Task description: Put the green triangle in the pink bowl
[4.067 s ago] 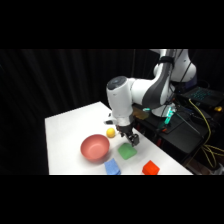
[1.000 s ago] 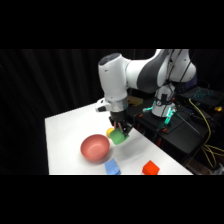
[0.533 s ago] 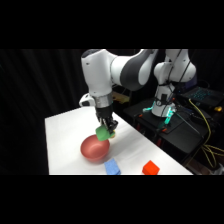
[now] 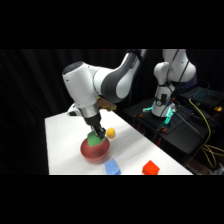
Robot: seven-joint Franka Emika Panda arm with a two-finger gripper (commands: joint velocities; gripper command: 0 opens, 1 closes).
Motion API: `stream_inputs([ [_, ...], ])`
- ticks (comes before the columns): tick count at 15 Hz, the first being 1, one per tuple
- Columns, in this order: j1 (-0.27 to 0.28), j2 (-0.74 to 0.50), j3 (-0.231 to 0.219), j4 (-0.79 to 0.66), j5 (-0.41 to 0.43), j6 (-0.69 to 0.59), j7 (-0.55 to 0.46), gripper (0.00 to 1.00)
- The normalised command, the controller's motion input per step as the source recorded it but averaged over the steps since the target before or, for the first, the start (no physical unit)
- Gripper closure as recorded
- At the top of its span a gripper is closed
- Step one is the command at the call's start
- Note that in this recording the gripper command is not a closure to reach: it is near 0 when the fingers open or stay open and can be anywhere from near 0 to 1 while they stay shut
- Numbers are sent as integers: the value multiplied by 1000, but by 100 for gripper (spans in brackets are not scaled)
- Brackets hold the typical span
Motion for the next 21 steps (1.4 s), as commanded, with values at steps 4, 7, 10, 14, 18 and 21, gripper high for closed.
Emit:
stream_inputs([
  [4, -29, 221, -4, 370, -4, -243, 2, 100],
  [7, -17, 84, 6, 259, 3, -227, -16, 0],
  [10, -14, -5, 7, 156, 4, -182, -9, 0],
  [14, 1, -55, -1, 97, -18, -153, 11, 0],
  [18, 5, -63, -3, 78, -21, -134, 23, 0],
  [21, 18, -84, -7, 46, -27, -129, 50, 0],
])
